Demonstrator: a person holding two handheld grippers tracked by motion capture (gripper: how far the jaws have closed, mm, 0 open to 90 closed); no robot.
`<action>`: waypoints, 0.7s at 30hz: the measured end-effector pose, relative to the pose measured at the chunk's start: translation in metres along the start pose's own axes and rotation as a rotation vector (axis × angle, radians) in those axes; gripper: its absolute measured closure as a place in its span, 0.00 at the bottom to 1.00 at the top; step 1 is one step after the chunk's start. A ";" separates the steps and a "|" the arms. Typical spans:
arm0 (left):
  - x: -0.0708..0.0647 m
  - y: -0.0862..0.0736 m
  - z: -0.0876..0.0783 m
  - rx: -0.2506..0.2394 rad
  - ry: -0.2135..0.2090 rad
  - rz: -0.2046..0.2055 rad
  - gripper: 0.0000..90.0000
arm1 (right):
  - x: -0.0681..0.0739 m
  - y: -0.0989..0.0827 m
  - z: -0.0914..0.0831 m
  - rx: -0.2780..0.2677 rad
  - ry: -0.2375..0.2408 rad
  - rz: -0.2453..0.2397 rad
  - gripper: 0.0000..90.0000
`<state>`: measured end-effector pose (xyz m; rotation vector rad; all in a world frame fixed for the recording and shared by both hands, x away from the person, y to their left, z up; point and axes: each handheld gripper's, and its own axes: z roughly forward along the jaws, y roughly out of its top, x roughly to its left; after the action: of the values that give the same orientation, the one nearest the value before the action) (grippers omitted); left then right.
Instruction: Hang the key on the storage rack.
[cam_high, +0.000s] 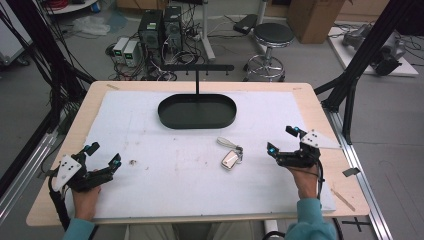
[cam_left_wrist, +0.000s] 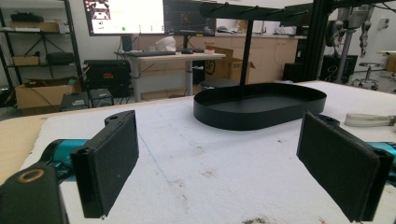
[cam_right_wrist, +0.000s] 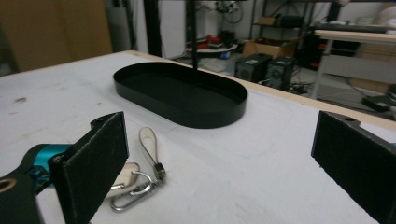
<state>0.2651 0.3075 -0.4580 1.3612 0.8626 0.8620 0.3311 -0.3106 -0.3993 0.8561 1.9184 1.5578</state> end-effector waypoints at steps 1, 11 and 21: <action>0.000 0.000 0.000 0.000 0.000 0.000 0.15 | 0.000 0.006 0.004 0.016 0.013 -0.017 0.04; 0.000 0.000 0.000 -0.002 0.001 0.001 0.15 | -0.002 0.047 0.041 0.173 0.114 -0.101 0.04; 0.000 0.000 0.000 -0.001 0.001 0.000 0.15 | 0.001 0.065 0.076 0.376 0.192 -0.159 0.04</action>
<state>0.2650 0.3074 -0.4580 1.3599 0.8626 0.8634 0.3960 -0.2517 -0.3506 0.6982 2.4037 1.2426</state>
